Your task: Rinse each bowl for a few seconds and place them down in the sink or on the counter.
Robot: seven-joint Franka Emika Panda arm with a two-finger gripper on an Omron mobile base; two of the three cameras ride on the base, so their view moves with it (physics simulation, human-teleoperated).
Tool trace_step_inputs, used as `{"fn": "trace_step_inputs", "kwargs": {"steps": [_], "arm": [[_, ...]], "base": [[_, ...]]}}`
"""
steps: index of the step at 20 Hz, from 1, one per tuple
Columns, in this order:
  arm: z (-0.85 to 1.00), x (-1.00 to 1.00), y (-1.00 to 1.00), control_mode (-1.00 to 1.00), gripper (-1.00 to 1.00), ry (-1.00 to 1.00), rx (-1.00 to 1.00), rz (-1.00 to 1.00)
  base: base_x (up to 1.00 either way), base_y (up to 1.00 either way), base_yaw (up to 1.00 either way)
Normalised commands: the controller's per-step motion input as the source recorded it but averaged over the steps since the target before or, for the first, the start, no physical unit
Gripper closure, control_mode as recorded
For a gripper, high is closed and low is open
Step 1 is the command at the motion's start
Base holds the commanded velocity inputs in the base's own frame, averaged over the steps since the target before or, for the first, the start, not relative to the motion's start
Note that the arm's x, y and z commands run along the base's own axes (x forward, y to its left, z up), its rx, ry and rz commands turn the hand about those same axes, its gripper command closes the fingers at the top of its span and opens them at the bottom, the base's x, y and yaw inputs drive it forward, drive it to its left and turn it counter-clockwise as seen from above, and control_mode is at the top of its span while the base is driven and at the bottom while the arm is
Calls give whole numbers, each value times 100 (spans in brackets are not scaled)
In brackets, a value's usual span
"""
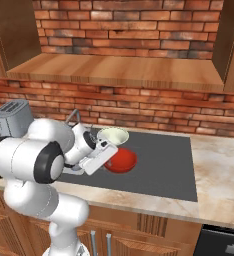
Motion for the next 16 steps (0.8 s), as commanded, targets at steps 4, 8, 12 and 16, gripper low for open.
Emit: {"fn": "trace_step_inputs", "kwargs": {"steps": [4,8,12,16], "arm": [[-28,21,-7,-100,100,4,4,7],[-30,20,-1,-100,-100,6,6,6],[-7,6,-2,-100,-100,2,2,4],[13,-8,-1,-100,-100,-4,0,4]], "base": [[0,0,0],[0,0,0],[0,0,0],[0,0,0]]}}
